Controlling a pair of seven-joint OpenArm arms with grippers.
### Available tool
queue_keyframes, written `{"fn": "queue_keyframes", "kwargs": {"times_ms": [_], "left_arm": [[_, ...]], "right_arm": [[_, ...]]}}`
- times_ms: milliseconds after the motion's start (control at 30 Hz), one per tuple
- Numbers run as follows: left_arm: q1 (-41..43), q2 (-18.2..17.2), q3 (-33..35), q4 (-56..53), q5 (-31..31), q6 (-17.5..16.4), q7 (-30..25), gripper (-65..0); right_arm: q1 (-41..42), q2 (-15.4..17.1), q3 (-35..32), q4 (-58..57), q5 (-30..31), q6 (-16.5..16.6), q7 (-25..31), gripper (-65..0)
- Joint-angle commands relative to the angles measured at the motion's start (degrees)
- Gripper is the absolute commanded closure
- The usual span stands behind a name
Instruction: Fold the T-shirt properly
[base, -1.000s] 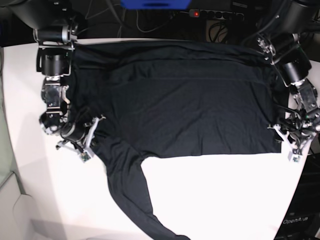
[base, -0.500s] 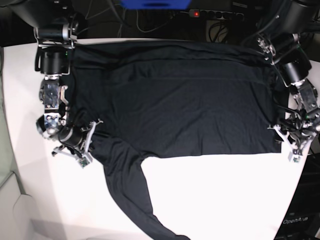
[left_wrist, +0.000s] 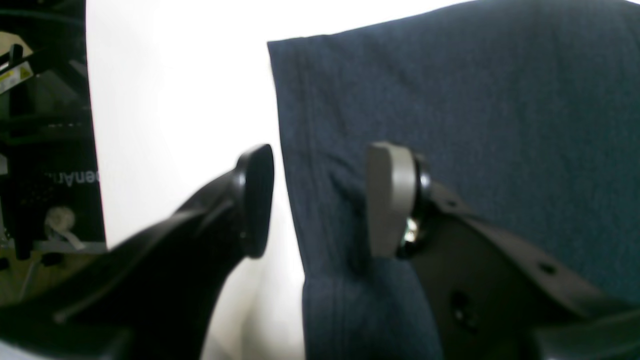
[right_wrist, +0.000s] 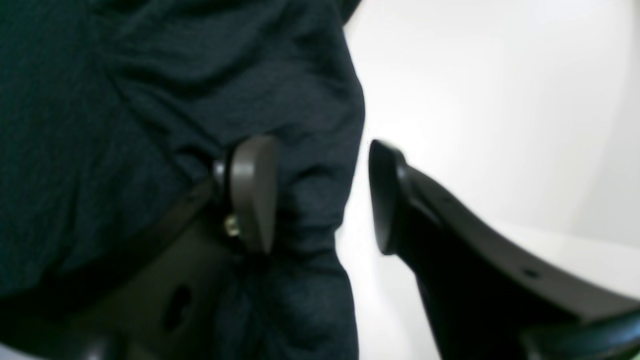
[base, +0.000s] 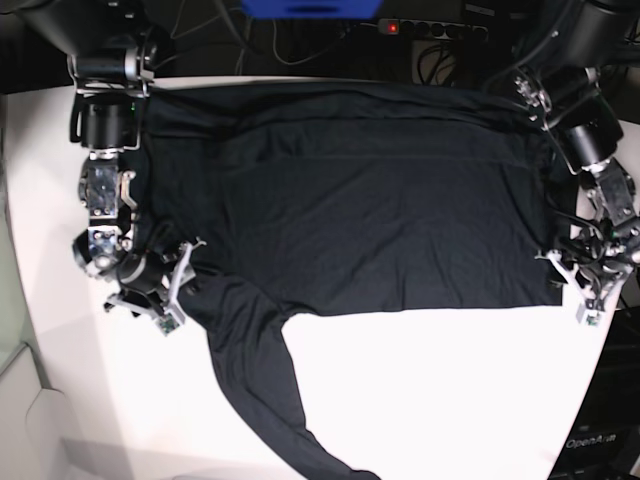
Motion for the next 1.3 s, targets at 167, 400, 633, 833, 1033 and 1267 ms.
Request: {"fn": "queue_keyframes", "kwargs": {"times_ms": [167,400,633,833,1033,1267], "left_arm": [[-1.23,-1.02,-0.06,1.20,-0.52,0.16,-0.99,-29.3],[-1.23,-1.02,-0.06,1.20,-0.34,0.16,-0.82,-29.3],[-1.23,-1.02,-0.06,1.20,-0.26,0.16,-0.82,-29.3],[-1.23,-1.20,-0.06,1.20,-0.26,0.16,-0.91,-29.3],[-1.23,-1.29,-0.06,1.20,-0.26,0.16,-0.82,-29.3],[-1.23,-1.29,-0.06,1.20,-0.26,0.16,-0.99,-29.2]], "right_arm": [[4.29,0.22,4.28,-6.38,3.44,0.01,1.50,-31.8],[6.49,0.39,6.92,-10.25,3.35,0.01,1.68,-31.8],[5.87,0.04,7.18,-10.42,3.35,0.01,1.59,-31.8],[3.50,-1.28,7.18,-10.42,3.44,0.01,1.32,-31.8],[1.65,-2.86,7.01,-10.42,3.27,0.01,1.06,-31.3],[1.13,-3.92,6.75,-10.33,3.27,0.01,1.50,-14.0]]}}
